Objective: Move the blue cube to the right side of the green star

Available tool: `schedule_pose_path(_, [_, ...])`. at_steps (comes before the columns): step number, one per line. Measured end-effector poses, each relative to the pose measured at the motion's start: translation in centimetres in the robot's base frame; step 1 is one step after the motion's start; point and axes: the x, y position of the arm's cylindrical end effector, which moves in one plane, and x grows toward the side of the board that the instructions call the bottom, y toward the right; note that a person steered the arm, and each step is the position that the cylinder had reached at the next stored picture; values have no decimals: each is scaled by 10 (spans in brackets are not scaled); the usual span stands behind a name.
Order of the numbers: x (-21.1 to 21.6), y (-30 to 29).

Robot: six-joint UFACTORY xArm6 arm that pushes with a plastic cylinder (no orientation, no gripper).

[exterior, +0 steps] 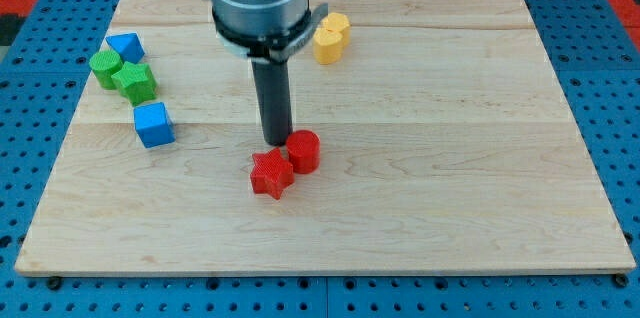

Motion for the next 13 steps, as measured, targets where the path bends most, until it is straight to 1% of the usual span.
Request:
schedule_pose_path(2, [-4,-5])
schedule_pose_path(3, [12,-46])
schedule_pose_path(4, [39,-97])
schedule_pose_path(5, [34,-145])
schedule_pose_path(6, [5,-180])
schedule_pose_path(7, [-27,-174])
schedule_pose_path(9, [-36,-58])
schedule_pose_path(10, [-46,8])
schedule_pose_path(11, [-57,88])
schedule_pose_path(12, [-66,142])
schedule_pose_path(13, [-60,115])
